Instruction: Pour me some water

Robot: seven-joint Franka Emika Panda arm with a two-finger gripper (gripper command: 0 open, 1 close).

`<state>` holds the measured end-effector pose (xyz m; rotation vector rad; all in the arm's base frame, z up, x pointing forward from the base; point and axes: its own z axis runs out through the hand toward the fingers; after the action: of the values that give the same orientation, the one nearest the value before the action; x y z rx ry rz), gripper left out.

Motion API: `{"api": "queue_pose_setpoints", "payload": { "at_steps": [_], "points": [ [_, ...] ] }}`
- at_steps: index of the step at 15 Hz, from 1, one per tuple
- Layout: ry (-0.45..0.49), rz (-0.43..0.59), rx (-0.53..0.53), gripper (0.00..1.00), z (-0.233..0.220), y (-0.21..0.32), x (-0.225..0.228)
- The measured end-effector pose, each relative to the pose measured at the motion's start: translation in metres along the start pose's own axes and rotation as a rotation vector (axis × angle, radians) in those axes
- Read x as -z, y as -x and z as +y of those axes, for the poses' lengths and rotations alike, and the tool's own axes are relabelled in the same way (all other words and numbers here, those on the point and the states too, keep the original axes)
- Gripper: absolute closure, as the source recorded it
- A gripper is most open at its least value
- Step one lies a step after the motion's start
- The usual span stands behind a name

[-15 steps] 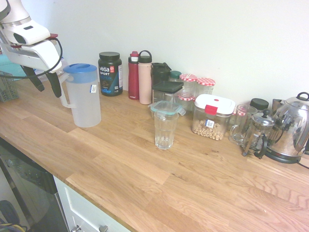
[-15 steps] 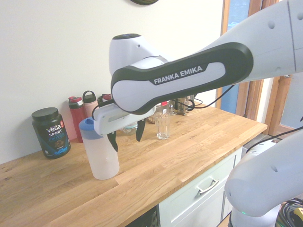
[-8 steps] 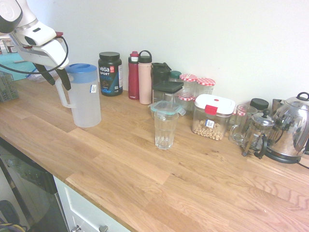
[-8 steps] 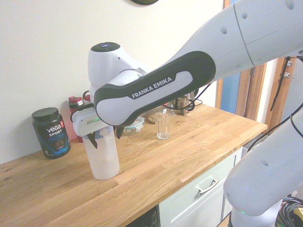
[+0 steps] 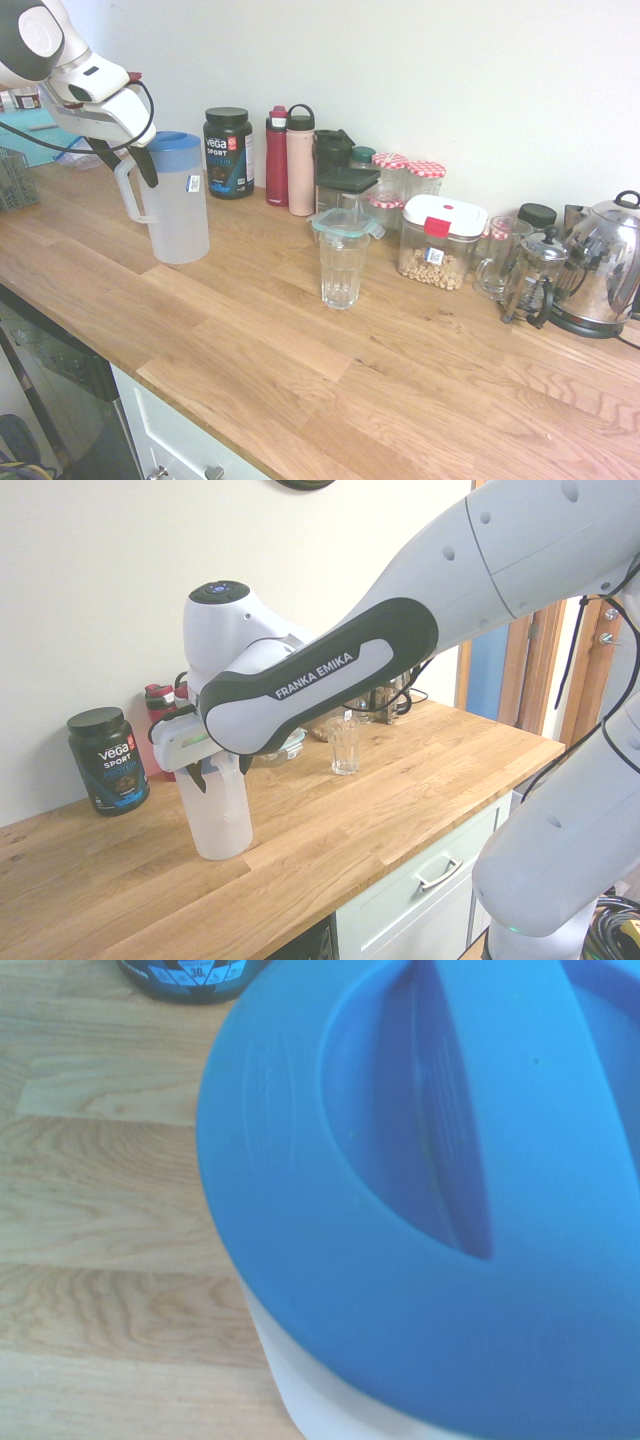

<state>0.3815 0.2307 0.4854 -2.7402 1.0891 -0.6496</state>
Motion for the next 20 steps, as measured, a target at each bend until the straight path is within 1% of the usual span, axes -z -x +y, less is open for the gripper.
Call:
{"api": "queue_pose_setpoints", "payload": {
  "at_steps": [4,15,17,20],
  "points": [
    [0.001,-0.010,-0.009,1.00,-0.001,0.000,-0.008],
    [0.007,-0.012,-0.015,1.00,0.002,0.001,-0.008],
    [0.018,-0.017,-0.016,1.00,0.007,0.002,-0.002],
    [0.005,-0.017,0.004,1.00,0.028,0.001,0.032]
  ]
}}
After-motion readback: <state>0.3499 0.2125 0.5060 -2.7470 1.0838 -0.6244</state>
